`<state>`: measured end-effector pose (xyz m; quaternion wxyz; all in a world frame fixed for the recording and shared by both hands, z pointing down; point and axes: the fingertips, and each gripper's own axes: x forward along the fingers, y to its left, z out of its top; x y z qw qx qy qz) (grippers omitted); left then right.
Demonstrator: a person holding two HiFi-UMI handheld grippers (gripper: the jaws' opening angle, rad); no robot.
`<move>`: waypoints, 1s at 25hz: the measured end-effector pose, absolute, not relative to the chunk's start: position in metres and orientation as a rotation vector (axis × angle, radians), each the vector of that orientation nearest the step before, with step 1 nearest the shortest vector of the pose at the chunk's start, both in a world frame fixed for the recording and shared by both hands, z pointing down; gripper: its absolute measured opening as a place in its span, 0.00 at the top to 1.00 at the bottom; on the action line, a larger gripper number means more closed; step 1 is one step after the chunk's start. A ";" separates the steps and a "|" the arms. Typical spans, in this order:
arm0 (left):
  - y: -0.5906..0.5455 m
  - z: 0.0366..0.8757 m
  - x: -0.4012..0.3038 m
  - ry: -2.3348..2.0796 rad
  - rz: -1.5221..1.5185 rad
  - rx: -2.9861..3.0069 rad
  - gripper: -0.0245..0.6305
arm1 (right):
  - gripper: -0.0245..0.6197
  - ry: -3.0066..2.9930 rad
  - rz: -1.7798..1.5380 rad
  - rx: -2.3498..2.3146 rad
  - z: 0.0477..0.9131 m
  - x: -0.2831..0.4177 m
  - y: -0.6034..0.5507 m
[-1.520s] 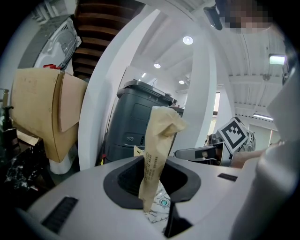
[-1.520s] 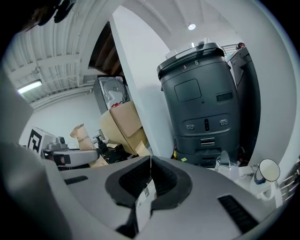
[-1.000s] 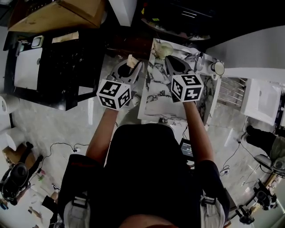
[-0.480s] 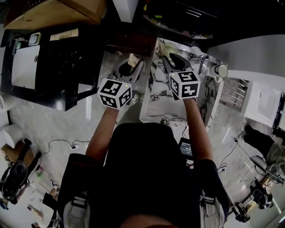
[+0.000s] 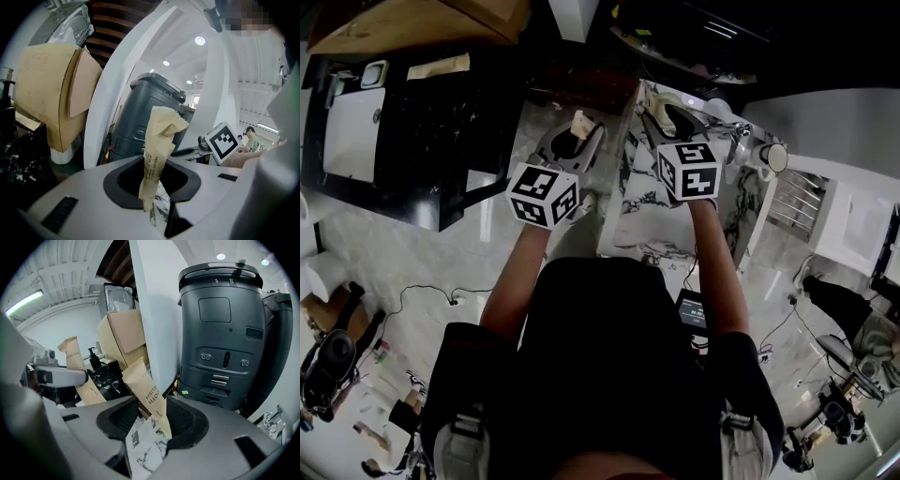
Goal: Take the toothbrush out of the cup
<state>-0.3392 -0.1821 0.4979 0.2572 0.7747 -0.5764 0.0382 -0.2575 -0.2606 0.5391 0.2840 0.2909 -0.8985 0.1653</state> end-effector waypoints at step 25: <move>-0.187 0.510 -0.366 -1.581 0.105 2.039 0.82 | 0.69 -2.348 0.490 0.794 0.555 -0.278 -0.286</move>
